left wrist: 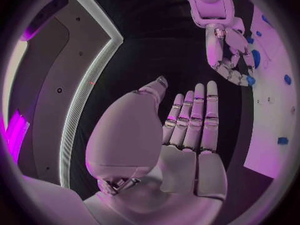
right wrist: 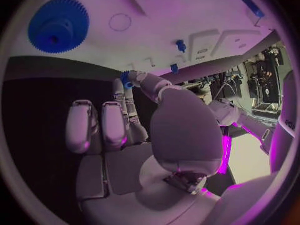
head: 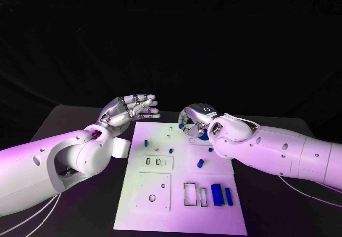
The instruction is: Assemble the parts on the task board
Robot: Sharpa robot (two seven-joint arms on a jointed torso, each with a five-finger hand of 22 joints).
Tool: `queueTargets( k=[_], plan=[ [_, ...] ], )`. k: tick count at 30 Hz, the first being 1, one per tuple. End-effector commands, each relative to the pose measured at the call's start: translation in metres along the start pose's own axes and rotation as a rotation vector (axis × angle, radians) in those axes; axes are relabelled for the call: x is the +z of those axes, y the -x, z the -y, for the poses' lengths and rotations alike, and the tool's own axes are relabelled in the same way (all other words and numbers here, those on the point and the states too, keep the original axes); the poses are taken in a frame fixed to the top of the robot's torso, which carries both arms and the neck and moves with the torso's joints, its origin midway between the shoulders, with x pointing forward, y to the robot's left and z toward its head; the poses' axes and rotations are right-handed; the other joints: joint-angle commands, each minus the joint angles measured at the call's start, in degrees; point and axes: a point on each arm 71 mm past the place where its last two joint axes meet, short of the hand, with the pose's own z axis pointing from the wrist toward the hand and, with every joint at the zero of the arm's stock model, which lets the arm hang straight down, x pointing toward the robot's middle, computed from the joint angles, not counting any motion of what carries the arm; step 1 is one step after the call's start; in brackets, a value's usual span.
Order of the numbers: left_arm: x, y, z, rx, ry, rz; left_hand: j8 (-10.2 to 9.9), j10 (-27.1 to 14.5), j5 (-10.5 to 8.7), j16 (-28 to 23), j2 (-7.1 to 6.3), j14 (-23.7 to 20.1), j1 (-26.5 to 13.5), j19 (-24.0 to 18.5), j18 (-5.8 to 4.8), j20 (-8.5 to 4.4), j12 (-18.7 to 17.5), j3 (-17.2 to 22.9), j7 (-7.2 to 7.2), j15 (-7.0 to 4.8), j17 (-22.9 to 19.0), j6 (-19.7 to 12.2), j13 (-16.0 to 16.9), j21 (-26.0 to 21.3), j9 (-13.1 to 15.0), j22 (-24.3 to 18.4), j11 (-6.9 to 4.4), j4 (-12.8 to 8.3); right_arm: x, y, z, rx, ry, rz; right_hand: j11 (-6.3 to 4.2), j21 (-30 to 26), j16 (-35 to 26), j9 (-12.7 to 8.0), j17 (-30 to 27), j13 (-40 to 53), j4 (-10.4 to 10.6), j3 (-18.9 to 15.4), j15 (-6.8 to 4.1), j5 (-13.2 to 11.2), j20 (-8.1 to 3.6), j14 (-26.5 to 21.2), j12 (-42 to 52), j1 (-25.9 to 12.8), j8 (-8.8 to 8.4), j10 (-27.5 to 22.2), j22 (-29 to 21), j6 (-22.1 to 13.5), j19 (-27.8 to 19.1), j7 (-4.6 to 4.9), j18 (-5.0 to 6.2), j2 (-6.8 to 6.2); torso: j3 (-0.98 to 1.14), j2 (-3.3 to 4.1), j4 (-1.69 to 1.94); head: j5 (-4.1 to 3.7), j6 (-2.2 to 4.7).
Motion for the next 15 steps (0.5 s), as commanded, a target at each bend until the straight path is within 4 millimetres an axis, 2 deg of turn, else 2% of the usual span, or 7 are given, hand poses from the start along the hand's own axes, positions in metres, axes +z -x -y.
queueTargets(
  k=[1,15],
  plan=[
    [0.001,-0.004,0.002,-0.011,-0.012,-0.025,-0.36,-0.12,0.02,-0.36,-0.05,-0.28,-0.53,-0.24,0.64,0.34,-0.19,0.09,3.48,0.08,0.09,-0.35,-0.06,-0.21,-0.06,-0.07,0.22,0.35,0.005,0.002,-0.001,-0.004,-0.011,0.038,-0.03,0.38,0.05,0.11,0.01,0.06,0.00,0.32,-0.24,0.14,0.06,1.43,0.14,0.60,0.36,0.42,0.35,0.12,0.40,0.27,-0.63,0.59,-0.21,0.33,0.34,-0.30,0.18],
    [0.002,-0.005,0.005,-0.011,-0.020,-0.028,-0.43,-0.19,0.02,-0.45,0.00,-0.32,-0.51,-0.26,0.65,0.37,-0.32,0.15,3.51,0.11,0.15,-0.43,-0.05,-0.26,-0.08,-0.13,0.25,0.28,0.015,-0.004,-0.015,0.004,0.013,0.019,0.01,0.46,0.14,0.20,0.09,0.07,-0.03,0.39,-0.22,0.12,0.06,1.44,0.06,0.59,0.33,0.35,0.49,-0.03,0.48,0.31,-0.66,0.54,-0.67,1.35,1.01,-0.22,0.09]
  ],
)
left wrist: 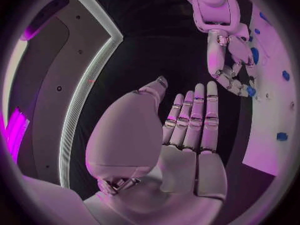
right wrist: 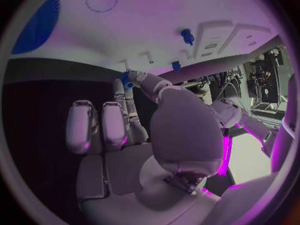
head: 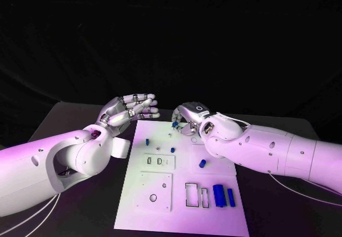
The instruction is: Assemble the parts on the task board
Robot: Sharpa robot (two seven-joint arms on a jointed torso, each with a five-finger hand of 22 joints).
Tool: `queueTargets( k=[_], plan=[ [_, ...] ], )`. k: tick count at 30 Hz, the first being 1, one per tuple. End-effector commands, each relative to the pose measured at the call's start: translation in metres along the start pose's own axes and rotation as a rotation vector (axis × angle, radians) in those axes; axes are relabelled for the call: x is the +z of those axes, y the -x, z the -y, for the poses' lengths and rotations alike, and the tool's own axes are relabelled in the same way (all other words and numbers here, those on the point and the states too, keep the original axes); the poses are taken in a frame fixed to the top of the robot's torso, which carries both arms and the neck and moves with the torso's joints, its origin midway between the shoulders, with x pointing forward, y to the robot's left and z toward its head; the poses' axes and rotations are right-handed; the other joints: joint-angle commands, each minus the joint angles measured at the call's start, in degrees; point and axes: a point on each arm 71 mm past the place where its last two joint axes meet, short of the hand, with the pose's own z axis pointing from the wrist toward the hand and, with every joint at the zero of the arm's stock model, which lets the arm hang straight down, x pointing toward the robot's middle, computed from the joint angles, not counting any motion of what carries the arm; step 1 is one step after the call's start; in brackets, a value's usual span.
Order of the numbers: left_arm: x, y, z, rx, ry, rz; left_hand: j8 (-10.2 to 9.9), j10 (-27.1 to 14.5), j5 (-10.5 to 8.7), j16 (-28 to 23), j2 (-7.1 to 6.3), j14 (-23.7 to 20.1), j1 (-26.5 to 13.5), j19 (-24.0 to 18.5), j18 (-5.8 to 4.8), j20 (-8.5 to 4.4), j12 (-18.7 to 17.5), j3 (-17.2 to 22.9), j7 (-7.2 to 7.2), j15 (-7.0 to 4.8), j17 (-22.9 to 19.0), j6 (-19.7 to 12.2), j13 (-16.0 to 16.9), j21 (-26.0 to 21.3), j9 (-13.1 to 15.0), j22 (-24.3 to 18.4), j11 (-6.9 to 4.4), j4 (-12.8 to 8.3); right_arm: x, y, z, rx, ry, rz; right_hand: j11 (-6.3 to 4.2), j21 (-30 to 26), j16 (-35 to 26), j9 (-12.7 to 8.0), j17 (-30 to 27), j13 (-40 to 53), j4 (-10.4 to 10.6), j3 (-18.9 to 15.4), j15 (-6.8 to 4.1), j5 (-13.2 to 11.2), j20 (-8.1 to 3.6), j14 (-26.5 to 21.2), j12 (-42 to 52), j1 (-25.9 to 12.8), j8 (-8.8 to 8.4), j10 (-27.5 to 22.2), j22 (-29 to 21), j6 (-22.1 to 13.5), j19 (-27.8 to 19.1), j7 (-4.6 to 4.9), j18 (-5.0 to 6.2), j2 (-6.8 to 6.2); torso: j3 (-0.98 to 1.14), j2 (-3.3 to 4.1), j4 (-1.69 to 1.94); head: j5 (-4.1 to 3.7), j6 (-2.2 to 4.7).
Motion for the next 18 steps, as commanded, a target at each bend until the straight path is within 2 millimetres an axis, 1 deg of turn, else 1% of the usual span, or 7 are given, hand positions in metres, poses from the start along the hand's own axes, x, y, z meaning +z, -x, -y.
queueTargets(
  k=[1,3,5,9,11,12,18],
  plan=[
    [0.0007,-0.0031,0.0019,-0.009,-0.013,-0.021,-0.24,-0.19,0.02,-0.23,0.00,-0.32,-0.51,-0.11,0.65,0.23,-0.32,0.15,3.51,0.11,0.08,-0.44,-0.05,-0.26,-0.09,-0.07,0.26,0.28,0.0007,-0.0013,-0.0015,-0.001,0.004,-0.006,0.01,0.18,0.15,0.09,0.00,0.06,-0.02,0.40,-0.22,0.18,0.06,1.44,0.30,0.52,0.07,0.35,0.00,0.05,0.48,0.25,-0.66,0.48,-0.18,0.37,0.24,-0.05,-0.07],
    [0.0008,-0.0032,0.0020,-0.009,-0.013,-0.021,-0.24,-0.19,0.02,-0.23,0.00,-0.32,-0.51,-0.11,0.65,0.23,-0.32,0.15,3.51,0.11,0.08,-0.44,-0.05,-0.26,-0.09,-0.07,0.26,0.28,0.0009,-0.0021,-0.0026,0.001,0.006,-0.011,0.01,0.18,0.15,0.09,0.00,0.06,-0.02,0.40,-0.22,0.18,0.06,1.44,0.30,0.52,0.07,0.35,0.00,0.05,0.48,0.25,-0.66,0.48,-0.29,0.50,0.27,-0.03,-0.14],
    [0.0008,-0.0030,0.0021,-0.009,-0.013,-0.021,-0.25,-0.20,0.02,-0.25,0.00,-0.34,-0.52,-0.12,0.65,0.23,-0.35,0.16,3.52,0.12,0.10,-0.45,-0.05,-0.27,-0.09,-0.09,0.26,0.27,0.0008,-0.0024,-0.0031,0.002,0.007,-0.014,0.04,0.20,0.19,0.13,0.03,0.06,-0.01,0.43,-0.21,0.17,0.07,1.44,0.27,0.49,0.06,0.32,0.04,-0.01,0.50,0.28,-0.67,0.46,-0.34,0.54,0.29,-0.07,-0.19],
    [0.0009,-0.0025,0.0023,-0.008,-0.014,-0.019,-0.25,-0.20,0.02,-0.25,0.00,-0.34,-0.52,-0.12,0.65,0.23,-0.35,0.16,3.52,0.12,0.10,-0.45,-0.05,-0.27,-0.09,-0.09,0.26,0.27,0.0008,-0.0031,-0.0026,0.001,0.004,-0.022,0.04,0.20,0.19,0.13,0.03,0.06,-0.01,0.43,-0.21,0.17,0.07,1.44,0.27,0.49,0.06,0.32,0.04,-0.01,0.50,0.28,-0.67,0.46,-0.38,0.57,0.25,-0.03,-0.21],
    [0.0010,-0.0025,0.0023,-0.008,-0.014,-0.019,-0.25,-0.20,0.02,-0.25,0.00,-0.34,-0.52,-0.12,0.65,0.23,-0.35,0.16,3.52,0.12,0.10,-0.45,-0.05,-0.27,-0.09,-0.09,0.26,0.27,0.0008,-0.0035,-0.0017,-0.001,0.001,-0.028,0.07,0.28,0.27,0.19,0.11,0.07,0.02,0.44,-0.18,0.15,0.07,1.46,0.22,0.42,0.04,0.28,0.18,-0.09,0.58,0.31,-0.70,0.44,-0.39,0.56,0.23,-0.10,-0.27],
    [0.0010,-0.0025,0.0023,-0.008,-0.014,-0.020,-0.25,-0.20,0.02,-0.25,0.00,-0.34,-0.52,-0.12,0.65,0.23,-0.35,0.16,3.52,0.12,0.10,-0.45,-0.05,-0.27,-0.09,-0.09,0.26,0.27,0.0009,-0.0037,-0.0012,-0.001,-0.001,-0.030,0.07,0.28,0.27,0.19,0.11,0.07,0.02,0.44,-0.18,0.15,0.07,1.46,0.22,0.42,0.04,0.28,0.18,-0.09,0.58,0.31,-0.70,0.44,-0.35,0.55,0.26,-0.15,-0.32],
    [0.0013,-0.0026,0.0022,-0.009,-0.014,-0.020,-0.29,-0.23,0.02,-0.31,0.01,-0.37,-0.54,-0.13,0.65,0.25,-0.42,0.17,3.53,0.14,0.13,-0.49,-0.04,-0.30,-0.10,-0.12,0.28,0.24,0.0016,-0.0052,0.0008,-0.007,-0.010,-0.046,0.14,0.19,0.22,0.34,-0.05,0.08,0.13,0.44,-0.12,0.06,0.11,1.42,0.11,0.20,0.03,0.17,0.01,-0.27,0.44,0.36,-0.66,0.35,-0.31,0.57,0.31,-0.13,-0.38]
  ],
)
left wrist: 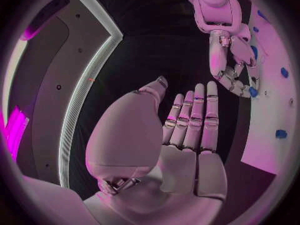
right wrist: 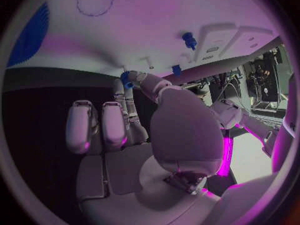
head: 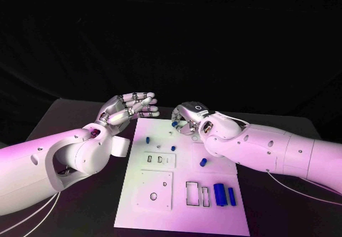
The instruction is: Assemble the parts on the task board
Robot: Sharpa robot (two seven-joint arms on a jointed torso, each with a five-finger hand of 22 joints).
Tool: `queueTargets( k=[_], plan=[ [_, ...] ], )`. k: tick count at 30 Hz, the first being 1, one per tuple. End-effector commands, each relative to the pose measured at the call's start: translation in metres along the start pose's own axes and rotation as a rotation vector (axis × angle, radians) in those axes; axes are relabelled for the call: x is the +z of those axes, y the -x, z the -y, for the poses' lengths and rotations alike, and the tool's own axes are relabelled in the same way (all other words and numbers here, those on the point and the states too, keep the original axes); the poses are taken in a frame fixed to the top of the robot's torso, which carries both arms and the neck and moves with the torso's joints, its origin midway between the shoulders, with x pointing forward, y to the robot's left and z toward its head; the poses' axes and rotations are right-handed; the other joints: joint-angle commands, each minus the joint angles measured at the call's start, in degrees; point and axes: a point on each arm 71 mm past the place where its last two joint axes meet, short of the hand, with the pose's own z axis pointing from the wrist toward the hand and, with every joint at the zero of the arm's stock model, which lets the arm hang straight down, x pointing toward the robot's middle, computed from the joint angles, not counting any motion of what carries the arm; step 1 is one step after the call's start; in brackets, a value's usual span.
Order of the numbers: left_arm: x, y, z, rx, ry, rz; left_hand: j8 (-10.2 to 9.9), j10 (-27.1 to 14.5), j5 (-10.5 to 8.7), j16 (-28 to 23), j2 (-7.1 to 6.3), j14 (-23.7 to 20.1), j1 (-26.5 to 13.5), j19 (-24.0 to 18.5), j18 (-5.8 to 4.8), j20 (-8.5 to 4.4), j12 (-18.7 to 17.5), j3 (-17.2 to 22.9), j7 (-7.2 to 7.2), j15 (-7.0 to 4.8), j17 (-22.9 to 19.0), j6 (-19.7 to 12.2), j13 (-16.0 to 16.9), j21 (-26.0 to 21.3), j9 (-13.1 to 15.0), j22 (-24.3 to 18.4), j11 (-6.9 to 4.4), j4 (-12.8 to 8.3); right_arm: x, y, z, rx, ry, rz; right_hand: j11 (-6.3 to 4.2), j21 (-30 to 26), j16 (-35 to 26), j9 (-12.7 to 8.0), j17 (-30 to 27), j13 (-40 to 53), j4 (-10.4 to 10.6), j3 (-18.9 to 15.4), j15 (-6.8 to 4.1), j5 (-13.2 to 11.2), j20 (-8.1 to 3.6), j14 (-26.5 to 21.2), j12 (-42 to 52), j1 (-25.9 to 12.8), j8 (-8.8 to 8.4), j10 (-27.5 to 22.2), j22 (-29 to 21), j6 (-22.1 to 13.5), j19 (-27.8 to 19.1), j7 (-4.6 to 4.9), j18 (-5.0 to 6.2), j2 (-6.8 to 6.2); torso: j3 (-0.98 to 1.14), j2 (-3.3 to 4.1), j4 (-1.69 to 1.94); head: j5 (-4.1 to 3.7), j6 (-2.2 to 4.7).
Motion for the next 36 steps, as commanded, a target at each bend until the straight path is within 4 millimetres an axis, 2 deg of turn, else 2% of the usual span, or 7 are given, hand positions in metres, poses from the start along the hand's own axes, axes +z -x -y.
queueTargets(
  k=[1,18,25,28,30,32,36],
  plan=[
    [0.001,-0.003,0.002,-0.009,-0.012,-0.020,-0.29,-0.23,0.02,-0.31,0.01,-0.37,-0.54,-0.13,0.65,0.26,-0.32,0.17,3.53,0.14,0.08,-0.49,-0.04,-0.30,-0.10,-0.11,0.28,0.24,0.001,-0.003,0.000,-0.008,-0.005,-0.031,0.13,0.20,0.25,0.13,-0.10,0.11,0.03,0.36,-0.12,0.25,-0.10,1.42,0.05,0.19,0.05,0.19,-0.05,-0.12,0.24,0.39,-0.67,0.35,0.03,0.02,0.04,-0.02,-0.06],
    [0.001,-0.002,0.002,-0.008,-0.012,-0.018,-0.29,-0.23,0.02,-0.31,0.01,-0.37,-0.54,-0.13,0.65,0.26,-0.32,0.17,3.53,0.14,0.08,-0.49,-0.04,-0.30,-0.10,-0.11,0.28,0.24,0.003,-0.005,-0.002,-0.003,-0.008,-0.040,1.35,-0.08,0.36,0.83,-0.85,-0.35,0.54,1.28,0.88,-0.53,0.74,1.12,-0.73,-0.91,-1.75,-2.97,-0.21,-3.70,-0.20,1.65,-0.58,-1.10,0.01,0.08,-0.03,0.15,-0.22],
    [0.001,-0.001,0.002,-0.007,-0.013,-0.017,-0.29,-0.23,0.02,-0.31,0.01,-0.37,-0.54,-0.13,0.65,0.26,-0.32,0.17,3.53,0.14,0.08,-0.49,-0.04,-0.30,-0.10,-0.11,0.28,0.24,0.003,-0.004,0.002,-0.002,-0.019,-0.036,2.27,-1.12,-0.10,0.71,-2.20,-1.13,1.00,1.40,1.68,-0.61,1.51,0.62,-0.78,-1.66,-4.27,-6.28,-1.66,-7.23,-1.41,2.41,-0.21,-2.83,0.02,0.04,-0.04,0.20,-0.23],
    [0.001,-0.001,0.002,-0.006,-0.013,-0.016,-0.34,-0.27,0.02,-0.39,0.02,-0.41,-0.58,-0.15,0.66,0.29,-0.43,0.19,3.55,0.16,0.14,-0.54,-0.03,-0.35,-0.12,-0.16,0.31,0.20,0.002,-0.003,0.002,0.001,-0.019,-0.026,2.45,-1.36,-0.26,0.76,-2.57,-1.34,1.07,1.13,1.81,-0.68,1.65,0.48,-0.70,-1.77,-4.57,-6.95,-1.97,-7.56,-1.65,2.56,-0.13,-3.20,0.02,0.06,-0.04,0.25,-0.22],
    [0.001,0.000,0.002,-0.005,-0.013,-0.014,-0.34,-0.27,0.02,-0.39,0.02,-0.41,-0.58,-0.15,0.66,0.29,-0.43,0.19,3.55,0.16,0.14,-0.54,-0.03,-0.35,-0.12,-0.16,0.31,0.20,0.001,-0.002,0.003,0.004,-0.019,-0.018,2.51,-1.60,-0.38,0.80,-2.87,-1.52,1.14,0.69,1.90,-0.83,1.77,0.37,-0.65,-1.86,-4.90,-7.57,-2.27,-7.97,-1.88,2.53,-0.05,-3.60,0.05,0.05,-0.05,0.28,-0.16],
    [0.000,0.001,0.002,-0.004,-0.014,-0.012,-0.34,-0.27,0.02,-0.39,0.02,-0.41,-0.58,-0.15,0.66,0.29,-0.43,0.19,3.55,0.16,0.14,-0.54,-0.03,-0.35,-0.12,-0.16,0.31,0.20,-0.001,-0.001,0.004,0.007,-0.020,-0.009,2.52,-2.32,-0.79,0.66,-3.76,-1.92,1.29,-0.80,1.95,-1.74,1.90,0.07,-0.52,-1.69,-6.03,-9.02,-3.17,-9.50,-2.53,2.44,0.18,-4.07,0.07,0.02,-0.08,0.29,-0.10],
    [0.000,0.003,0.003,-0.001,-0.014,-0.006,-0.34,-0.27,0.02,-0.39,0.02,-0.41,-0.58,-0.15,0.66,0.29,-0.43,0.19,3.55,0.16,0.14,-0.54,-0.03,-0.35,-0.12,-0.16,0.31,0.20,-0.012,0.004,0.012,0.016,-0.029,0.007,2.43,-2.71,-0.95,0.66,-4.21,-2.09,1.31,-1.95,1.91,-2.47,1.91,-0.06,-0.21,-1.16,-6.42,-9.37,-3.56,-9.77,-2.78,2.33,0.28,-4.03,0.11,-0.10,-0.32,0.25,0.06]
  ],
)
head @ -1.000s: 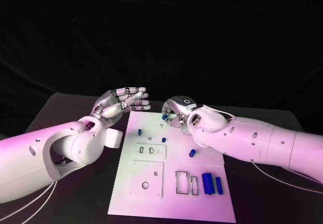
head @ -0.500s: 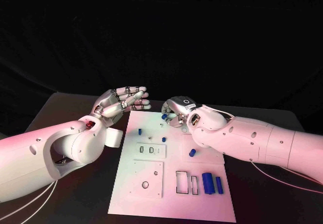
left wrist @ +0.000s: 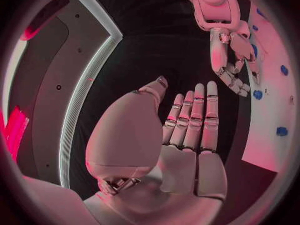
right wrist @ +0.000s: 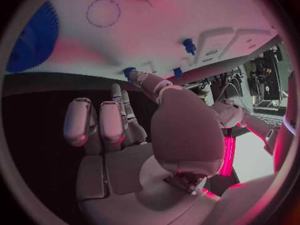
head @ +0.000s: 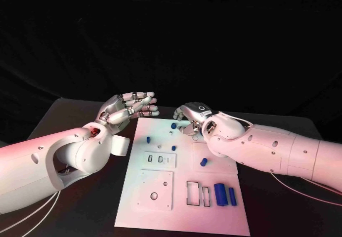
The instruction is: Assemble the parts on the task board
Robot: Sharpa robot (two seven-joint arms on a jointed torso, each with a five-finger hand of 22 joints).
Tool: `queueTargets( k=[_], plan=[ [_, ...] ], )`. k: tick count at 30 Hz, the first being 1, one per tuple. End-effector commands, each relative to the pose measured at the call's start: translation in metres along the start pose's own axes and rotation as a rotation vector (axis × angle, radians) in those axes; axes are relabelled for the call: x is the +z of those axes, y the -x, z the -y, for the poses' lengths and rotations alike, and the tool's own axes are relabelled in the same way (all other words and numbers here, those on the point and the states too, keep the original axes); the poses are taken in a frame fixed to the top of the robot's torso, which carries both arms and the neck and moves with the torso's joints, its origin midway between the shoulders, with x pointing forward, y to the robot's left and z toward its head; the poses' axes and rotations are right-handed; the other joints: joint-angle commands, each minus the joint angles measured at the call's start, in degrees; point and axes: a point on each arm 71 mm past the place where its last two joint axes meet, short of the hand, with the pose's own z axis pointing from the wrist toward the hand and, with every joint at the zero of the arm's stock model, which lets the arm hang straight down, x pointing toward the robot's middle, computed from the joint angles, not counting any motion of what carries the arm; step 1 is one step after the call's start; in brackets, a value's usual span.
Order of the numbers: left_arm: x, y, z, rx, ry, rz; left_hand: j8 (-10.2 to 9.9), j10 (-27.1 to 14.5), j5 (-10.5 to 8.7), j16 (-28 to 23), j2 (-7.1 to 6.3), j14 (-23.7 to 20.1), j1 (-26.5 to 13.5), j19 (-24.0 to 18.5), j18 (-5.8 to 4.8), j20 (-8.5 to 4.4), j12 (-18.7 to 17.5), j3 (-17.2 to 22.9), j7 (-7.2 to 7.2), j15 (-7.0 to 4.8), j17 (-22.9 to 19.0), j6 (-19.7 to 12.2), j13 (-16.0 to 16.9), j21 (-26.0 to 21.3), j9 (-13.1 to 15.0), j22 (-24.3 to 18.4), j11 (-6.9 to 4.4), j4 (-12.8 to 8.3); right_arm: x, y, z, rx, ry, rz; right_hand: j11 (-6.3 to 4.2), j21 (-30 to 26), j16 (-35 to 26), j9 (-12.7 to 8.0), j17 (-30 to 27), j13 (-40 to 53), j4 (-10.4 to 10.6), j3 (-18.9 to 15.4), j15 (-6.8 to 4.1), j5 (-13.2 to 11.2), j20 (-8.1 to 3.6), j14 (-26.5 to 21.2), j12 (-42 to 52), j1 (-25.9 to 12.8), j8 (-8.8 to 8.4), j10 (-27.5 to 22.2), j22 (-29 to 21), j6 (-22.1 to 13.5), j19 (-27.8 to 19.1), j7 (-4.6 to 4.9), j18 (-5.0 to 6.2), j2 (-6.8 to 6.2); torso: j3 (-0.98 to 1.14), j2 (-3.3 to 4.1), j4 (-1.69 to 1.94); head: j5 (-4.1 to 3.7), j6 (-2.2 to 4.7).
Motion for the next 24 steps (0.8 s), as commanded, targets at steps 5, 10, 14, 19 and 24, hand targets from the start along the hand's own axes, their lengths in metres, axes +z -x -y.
queueTargets(
  k=[5,10,14,19,24],
  plan=[
    [0.000,0.003,0.002,-0.002,-0.013,-0.005,-0.34,-0.27,0.02,-0.40,0.02,-0.41,-0.58,-0.17,0.66,0.31,-0.31,0.19,3.76,0.16,0.05,-0.33,-0.03,-0.35,-0.07,-0.05,0.31,0.20,-0.027,0.018,0.024,0.067,-0.053,0.037,-0.26,0.35,0.57,0.24,0.67,0.10,0.37,-0.41,0.21,0.69,-0.07,0.38,1.82,0.92,-0.13,2.36,1.39,1.13,0.81,0.18,-0.04,0.19,0.15,-0.38,-0.87,0.09,0.23],
    [0.000,0.005,0.002,-0.001,-0.013,-0.001,-0.40,-0.34,0.02,-0.46,0.01,-0.43,-0.59,-0.18,0.67,0.33,-0.41,0.20,3.77,0.18,0.10,-0.40,-0.03,-0.38,-0.09,-0.09,0.33,0.14,-0.052,0.034,0.048,0.124,-0.117,0.011,-0.78,0.61,1.27,0.03,0.99,1.18,1.13,-1.59,-0.17,0.94,-0.38,0.55,4.12,0.19,-1.33,8.12,2.14,0.36,1.30,0.56,-0.17,-0.93,0.34,-0.76,-1.32,0.19,0.31],
    [-0.001,0.008,0.002,0.001,-0.013,0.006,-0.40,-0.34,0.02,-0.46,0.01,-0.43,-0.59,-0.18,0.67,0.33,-0.41,0.20,3.77,0.18,0.10,-0.40,-0.03,-0.38,-0.09,-0.09,0.33,0.14,-0.066,0.039,0.065,0.176,-0.180,-0.043,-1.65,0.53,1.58,0.35,0.90,3.57,2.06,-8.38,-0.86,1.19,-1.00,0.53,5.92,0.56,-1.77,10.80,2.58,-0.45,1.57,-0.15,-0.24,-0.74,0.49,-0.98,-1.65,0.22,0.31],
    [-0.001,0.009,0.002,0.001,-0.013,0.010,-0.40,-0.34,0.02,-0.46,0.01,-0.43,-0.59,-0.18,0.67,0.33,-0.41,0.20,3.77,0.18,0.10,-0.40,-0.03,-0.38,-0.09,-0.09,0.33,0.14,-0.073,0.038,0.082,0.212,-0.235,-0.101,-2.04,-0.61,1.59,1.54,0.13,10.14,5.83,-21.90,-1.19,1.99,-1.40,0.36,11.34,5.47,-1.11,9.70,1.95,-2.26,1.04,-0.47,-0.06,1.93,0.72,-0.99,-1.74,0.09,0.23],
    [0.000,0.009,0.002,0.000,-0.012,0.009,-0.40,-0.34,0.02,-0.46,0.01,-0.43,-0.59,-0.18,0.67,0.33,-0.41,0.20,3.77,0.18,0.10,-0.40,-0.03,-0.38,-0.09,-0.09,0.33,0.14,-0.072,0.034,0.092,0.223,-0.264,-0.140,-2.58,-0.21,3.48,2.33,2.51,15.86,9.95,-26.81,-1.61,3.22,-1.75,0.99,17.58,9.71,-0.17,9.24,3.27,-2.99,1.90,-0.81,-0.27,2.52,0.75,-0.94,-1.65,0.03,0.02]
  ],
)
